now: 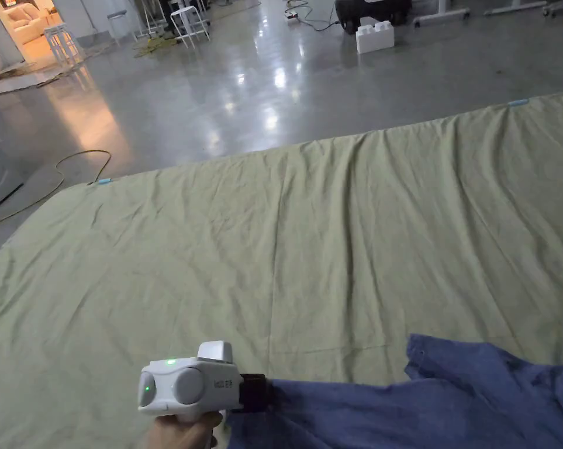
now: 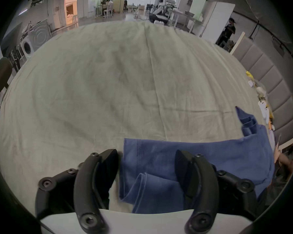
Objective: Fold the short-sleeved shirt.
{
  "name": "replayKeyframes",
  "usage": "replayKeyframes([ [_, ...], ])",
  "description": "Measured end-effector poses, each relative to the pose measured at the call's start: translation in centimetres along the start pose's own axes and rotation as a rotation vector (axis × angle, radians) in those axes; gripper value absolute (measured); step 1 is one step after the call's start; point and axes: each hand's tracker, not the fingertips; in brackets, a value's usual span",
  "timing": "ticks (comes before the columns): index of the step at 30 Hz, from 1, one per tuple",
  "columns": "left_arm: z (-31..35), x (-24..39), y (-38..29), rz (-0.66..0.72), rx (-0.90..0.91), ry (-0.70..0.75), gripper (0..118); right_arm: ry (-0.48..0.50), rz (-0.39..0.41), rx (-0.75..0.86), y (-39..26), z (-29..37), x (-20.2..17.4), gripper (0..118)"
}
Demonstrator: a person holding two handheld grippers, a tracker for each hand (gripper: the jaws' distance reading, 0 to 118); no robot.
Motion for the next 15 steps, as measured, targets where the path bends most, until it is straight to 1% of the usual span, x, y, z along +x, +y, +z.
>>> replayKeyframes([
  [1,-0.1,0.3,-0.2,-0.014,0.004,0.028,65,0.000,0.002,-0.009,-0.2,-0.1,0.2,0],
  [2,0.3,1.1,-0.5,-0.043,0.018,0.060,56,-0.002,0.006,-0.015,-0.4,-0.2,0.3,0],
  [4,0.5,1.7,-0.6,-0.075,0.025,0.061,37,-0.001,0.008,-0.023,-0.5,-0.5,0.5,0],
  [6,-0.3,1.4,0.2,-0.083,0.013,0.056,22,0.011,-0.006,-0.043,-0.6,-1.3,0.8,0],
  [8,-0.6,2.0,0.3,-0.105,-0.004,0.079,19,0.010,-0.011,-0.059,-0.1,-2.1,1.1,0],
  [10,-0.9,3.2,-0.1,-0.202,-0.031,0.125,18,0.007,0.000,-0.073,0.8,-3.4,1.6,0],
  [12,-1.6,4.0,-0.2,-0.254,-0.056,0.156,18,0.028,0.044,-0.115,2.5,-5.7,2.5,2],
  [13,-1.9,4.2,-0.1,-0.271,-0.075,0.165,18,0.020,0.056,-0.108,3.6,-7.2,3.1,4],
  [14,-2.2,4.3,0.4,-0.271,-0.087,0.170,18,0.028,0.063,-0.121,4.8,-9.3,3.7,14],
  [15,-2.3,4.4,0.7,-0.257,-0.097,0.170,18,0.055,0.054,-0.185,5.8,-11.5,4.3,39],
])
